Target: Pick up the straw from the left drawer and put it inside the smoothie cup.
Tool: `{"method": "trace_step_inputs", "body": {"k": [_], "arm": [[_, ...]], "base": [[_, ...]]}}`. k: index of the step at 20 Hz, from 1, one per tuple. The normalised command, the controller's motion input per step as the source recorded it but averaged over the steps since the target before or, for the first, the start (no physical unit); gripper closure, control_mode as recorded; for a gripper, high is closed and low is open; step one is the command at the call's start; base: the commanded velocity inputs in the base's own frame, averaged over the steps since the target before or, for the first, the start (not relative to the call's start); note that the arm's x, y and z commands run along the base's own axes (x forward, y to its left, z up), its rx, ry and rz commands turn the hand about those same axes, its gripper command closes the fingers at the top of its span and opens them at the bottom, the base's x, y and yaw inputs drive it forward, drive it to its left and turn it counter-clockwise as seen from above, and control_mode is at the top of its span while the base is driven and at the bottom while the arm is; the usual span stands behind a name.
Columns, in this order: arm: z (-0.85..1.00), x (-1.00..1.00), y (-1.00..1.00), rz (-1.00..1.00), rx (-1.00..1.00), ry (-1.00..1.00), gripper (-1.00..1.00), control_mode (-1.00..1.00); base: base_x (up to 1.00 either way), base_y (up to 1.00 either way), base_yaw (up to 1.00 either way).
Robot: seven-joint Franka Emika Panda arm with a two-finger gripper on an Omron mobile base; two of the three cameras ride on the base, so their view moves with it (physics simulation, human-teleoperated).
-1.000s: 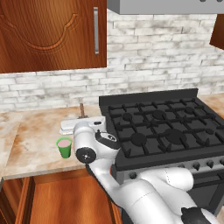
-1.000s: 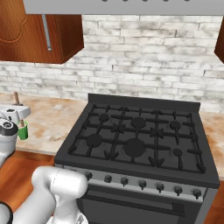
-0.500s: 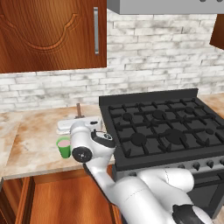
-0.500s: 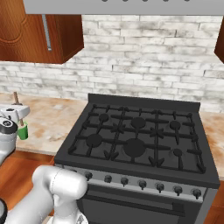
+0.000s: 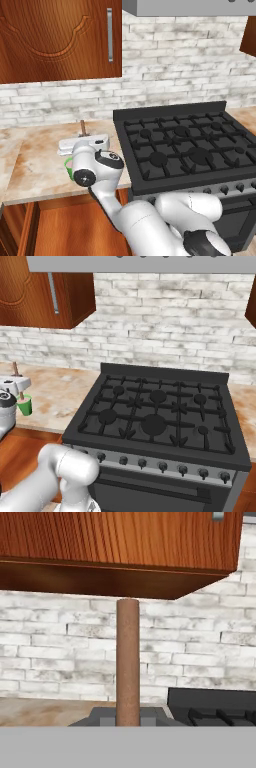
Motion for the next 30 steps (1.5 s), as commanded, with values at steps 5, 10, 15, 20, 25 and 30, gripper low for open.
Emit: {"method": "trace_step_inputs", "body": {"k": [5,10,15,20,25,30], "arm": [[-0.20,0.16,0.02,0.00,0.00,0.00,1.00,-1.00],[-0.17,0.11,0.02,0.00,0.00,0.00,1.00,-1.00],[-0.12,0.09,0.06,0.00,0.00,0.00,1.00,-1.00],[-0.07,0.08,0.19,0.00,0.00,0.00,1.00,-1.00],[0.00,0.14,0.24,0.00,0.00,0.00,1.00,-1.00],[-0.05,0.18,0.09,0.00,0.00,0.00,1.00,-1.00]], "base": [[0.00,0.00,0.00],[0.00,0.00,0.00],[0.00,0.00,0.00],[0.00,0.00,0.00],[0.00,0.00,0.00],[0.00,0.00,0.00]]}}
